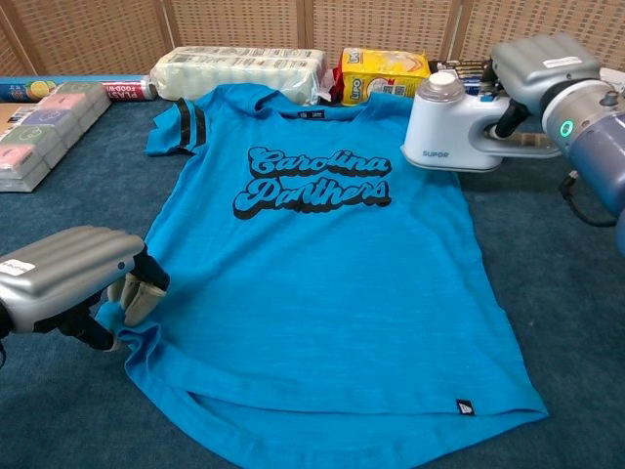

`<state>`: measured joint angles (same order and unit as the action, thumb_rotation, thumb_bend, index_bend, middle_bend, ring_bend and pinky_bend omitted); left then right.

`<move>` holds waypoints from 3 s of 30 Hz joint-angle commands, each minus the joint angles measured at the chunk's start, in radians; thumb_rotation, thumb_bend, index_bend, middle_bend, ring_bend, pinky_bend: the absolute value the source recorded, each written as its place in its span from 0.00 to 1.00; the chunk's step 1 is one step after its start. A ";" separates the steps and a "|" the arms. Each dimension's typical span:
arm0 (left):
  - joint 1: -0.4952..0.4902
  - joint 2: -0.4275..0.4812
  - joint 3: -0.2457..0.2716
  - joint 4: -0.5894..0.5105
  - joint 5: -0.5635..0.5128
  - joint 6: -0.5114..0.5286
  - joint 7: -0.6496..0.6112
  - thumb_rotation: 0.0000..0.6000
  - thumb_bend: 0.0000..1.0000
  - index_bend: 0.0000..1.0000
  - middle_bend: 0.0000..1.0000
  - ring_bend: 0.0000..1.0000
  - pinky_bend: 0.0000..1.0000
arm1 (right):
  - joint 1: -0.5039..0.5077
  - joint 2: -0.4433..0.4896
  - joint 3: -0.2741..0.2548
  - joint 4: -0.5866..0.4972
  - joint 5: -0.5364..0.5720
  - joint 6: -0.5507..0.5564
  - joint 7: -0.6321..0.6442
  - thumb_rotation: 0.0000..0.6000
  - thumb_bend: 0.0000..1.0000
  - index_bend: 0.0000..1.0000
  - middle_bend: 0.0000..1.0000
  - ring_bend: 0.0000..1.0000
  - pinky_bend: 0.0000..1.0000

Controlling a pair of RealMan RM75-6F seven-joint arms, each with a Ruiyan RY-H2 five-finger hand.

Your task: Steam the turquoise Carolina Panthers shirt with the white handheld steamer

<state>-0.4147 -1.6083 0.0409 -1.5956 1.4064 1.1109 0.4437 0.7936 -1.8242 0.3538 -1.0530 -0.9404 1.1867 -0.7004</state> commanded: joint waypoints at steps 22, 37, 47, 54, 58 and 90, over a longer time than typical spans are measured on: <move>0.003 0.021 0.005 -0.021 -0.006 0.004 0.009 1.00 0.33 0.76 0.69 0.56 0.50 | 0.005 -0.128 -0.099 -0.155 -0.056 0.045 -0.151 1.00 0.38 0.73 0.73 0.80 0.80; 0.007 0.034 0.014 -0.036 -0.007 0.004 0.018 1.00 0.33 0.76 0.69 0.56 0.50 | 0.002 -0.152 -0.095 -0.143 -0.055 0.040 -0.179 1.00 0.38 0.73 0.73 0.80 0.79; 0.005 0.029 0.012 -0.037 -0.008 0.002 0.024 1.00 0.33 0.76 0.69 0.56 0.50 | 0.001 -0.142 -0.070 -0.061 -0.045 0.024 -0.168 1.00 0.38 0.73 0.73 0.80 0.79; 0.006 0.027 0.010 -0.036 -0.013 0.003 0.028 1.00 0.33 0.76 0.69 0.56 0.50 | 0.014 -0.144 -0.046 0.023 -0.026 -0.009 -0.168 1.00 0.38 0.73 0.73 0.80 0.78; 0.005 0.026 0.010 -0.035 -0.015 0.001 0.029 1.00 0.33 0.76 0.69 0.56 0.50 | 0.020 -0.151 -0.035 0.054 -0.015 -0.025 -0.162 1.00 0.38 0.73 0.73 0.80 0.78; 0.012 0.026 0.017 -0.027 0.000 0.011 0.008 1.00 0.33 0.76 0.69 0.56 0.50 | 0.013 -0.167 -0.108 -0.123 -0.097 -0.008 -0.207 1.00 0.37 0.73 0.72 0.80 0.78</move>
<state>-0.4028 -1.5821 0.0574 -1.6226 1.4061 1.1218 0.4516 0.8075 -1.9924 0.2432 -1.1813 -1.0405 1.1797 -0.9051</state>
